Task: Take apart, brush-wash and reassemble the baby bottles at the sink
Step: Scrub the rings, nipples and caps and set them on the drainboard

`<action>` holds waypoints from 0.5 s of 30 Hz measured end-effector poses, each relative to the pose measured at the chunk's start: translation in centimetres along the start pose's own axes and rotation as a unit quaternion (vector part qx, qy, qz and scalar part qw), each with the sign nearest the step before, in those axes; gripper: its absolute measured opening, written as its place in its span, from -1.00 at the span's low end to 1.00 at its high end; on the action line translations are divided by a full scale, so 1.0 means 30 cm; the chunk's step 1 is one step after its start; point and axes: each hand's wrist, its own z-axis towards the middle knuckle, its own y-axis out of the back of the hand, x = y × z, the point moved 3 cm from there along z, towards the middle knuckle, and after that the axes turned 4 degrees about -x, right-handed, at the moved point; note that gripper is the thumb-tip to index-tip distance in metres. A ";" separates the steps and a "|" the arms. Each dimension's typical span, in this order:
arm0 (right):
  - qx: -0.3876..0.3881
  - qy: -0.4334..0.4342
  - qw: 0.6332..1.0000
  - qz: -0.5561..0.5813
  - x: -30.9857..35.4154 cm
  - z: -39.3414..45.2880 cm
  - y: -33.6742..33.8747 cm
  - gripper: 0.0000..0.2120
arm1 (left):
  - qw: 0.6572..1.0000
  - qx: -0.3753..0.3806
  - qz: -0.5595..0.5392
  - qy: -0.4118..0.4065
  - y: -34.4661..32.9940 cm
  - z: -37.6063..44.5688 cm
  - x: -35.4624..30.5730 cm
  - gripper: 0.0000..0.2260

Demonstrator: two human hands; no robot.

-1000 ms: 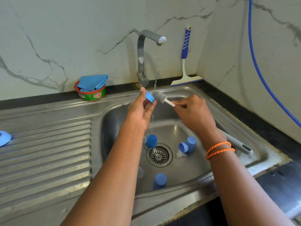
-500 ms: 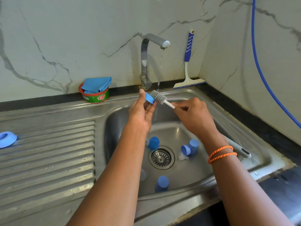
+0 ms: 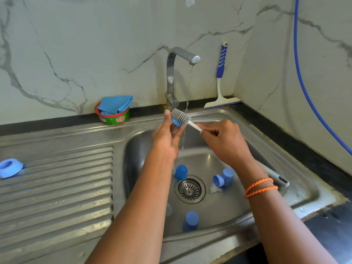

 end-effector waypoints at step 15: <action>-0.012 -0.042 0.999 -0.021 -0.024 0.000 -0.008 -0.81 | 0.998 0.058 -0.026 0.028 -0.009 0.005 0.000 -0.66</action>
